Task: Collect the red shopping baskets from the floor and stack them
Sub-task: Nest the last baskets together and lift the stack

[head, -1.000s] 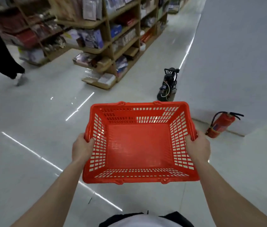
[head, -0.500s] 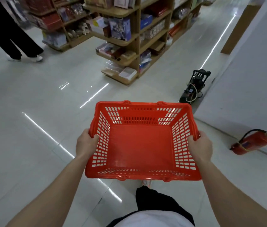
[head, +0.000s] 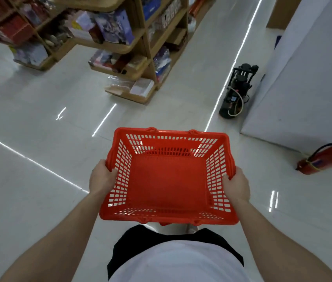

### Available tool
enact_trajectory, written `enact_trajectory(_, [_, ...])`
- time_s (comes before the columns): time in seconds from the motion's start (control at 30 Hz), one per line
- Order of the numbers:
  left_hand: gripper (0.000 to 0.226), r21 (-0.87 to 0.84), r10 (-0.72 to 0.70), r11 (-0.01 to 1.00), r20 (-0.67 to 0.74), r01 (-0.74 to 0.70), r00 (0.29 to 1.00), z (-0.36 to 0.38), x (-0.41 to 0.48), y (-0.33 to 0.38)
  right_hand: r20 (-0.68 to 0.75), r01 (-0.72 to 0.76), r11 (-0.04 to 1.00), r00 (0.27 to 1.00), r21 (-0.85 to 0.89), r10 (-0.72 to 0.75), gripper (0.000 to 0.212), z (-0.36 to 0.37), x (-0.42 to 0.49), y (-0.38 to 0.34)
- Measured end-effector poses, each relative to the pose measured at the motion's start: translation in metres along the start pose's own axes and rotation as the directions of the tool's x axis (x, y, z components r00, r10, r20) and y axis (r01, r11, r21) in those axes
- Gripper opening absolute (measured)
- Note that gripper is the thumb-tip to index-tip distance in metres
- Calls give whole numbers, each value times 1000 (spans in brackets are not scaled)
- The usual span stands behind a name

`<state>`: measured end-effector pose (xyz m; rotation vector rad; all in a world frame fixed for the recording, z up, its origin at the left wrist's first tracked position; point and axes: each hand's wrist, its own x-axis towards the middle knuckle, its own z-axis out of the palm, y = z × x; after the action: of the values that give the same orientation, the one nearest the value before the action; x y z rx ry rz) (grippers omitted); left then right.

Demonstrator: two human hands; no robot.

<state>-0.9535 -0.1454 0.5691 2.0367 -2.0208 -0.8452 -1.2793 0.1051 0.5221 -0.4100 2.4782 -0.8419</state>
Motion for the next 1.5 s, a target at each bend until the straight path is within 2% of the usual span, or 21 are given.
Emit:
enact_trajectory(0.23, [36,117,191,968,228,-221,955,35,107,49,-44,-274,953,959,127,281,39,40,-16,17])
enact_trajectory(0.4, [36,163,368,871,409,-464,835,67,180,86,-158,-441,858,858,263,490,40,88,-54,15])
enact_trajectory(0.6, [37,185,454,733,584,-654,673,106,241,125,-208,-502,715,728,487,653,38,158,-104,-7])
enact_trajectory(0.77, [36,166,457,696,648,-699,609,140,268,128,-157,-506,594,663,626,732,42,201,-120,-21])
enact_trajectory(0.87, [31,154,470,666,673,-729,572,161,280,120,-141,-541,550,619,636,772,40,221,-119,-12])
enact_trajectory(0.97, [31,143,467,651,699,-745,542,176,285,113,-108,-568,536,618,625,779,44,234,-115,-4])
enact_trajectory(1.1, [52,166,373,643,784,-748,495,181,289,108,0,-667,526,619,528,786,61,243,-108,0])
enact_trajectory(1.17, [59,197,362,582,806,-789,469,177,287,108,25,-749,563,608,349,794,56,241,-103,-2])
enact_trajectory(1.23, [75,248,360,475,820,-844,444,169,282,109,14,-780,615,621,119,784,51,234,-98,-12])
enact_trajectory(1.3, [84,254,392,332,839,-909,377,158,272,110,-1,-737,673,674,-64,738,51,223,-92,-28])
enact_trajectory(1.43, [77,192,458,37,869,-981,188,142,253,108,4,-616,740,768,-270,641,51,213,-79,-54])
enact_trajectory(1.5, [74,181,465,-38,874,-983,143,142,251,105,22,-591,741,777,-320,630,51,216,-76,-58])
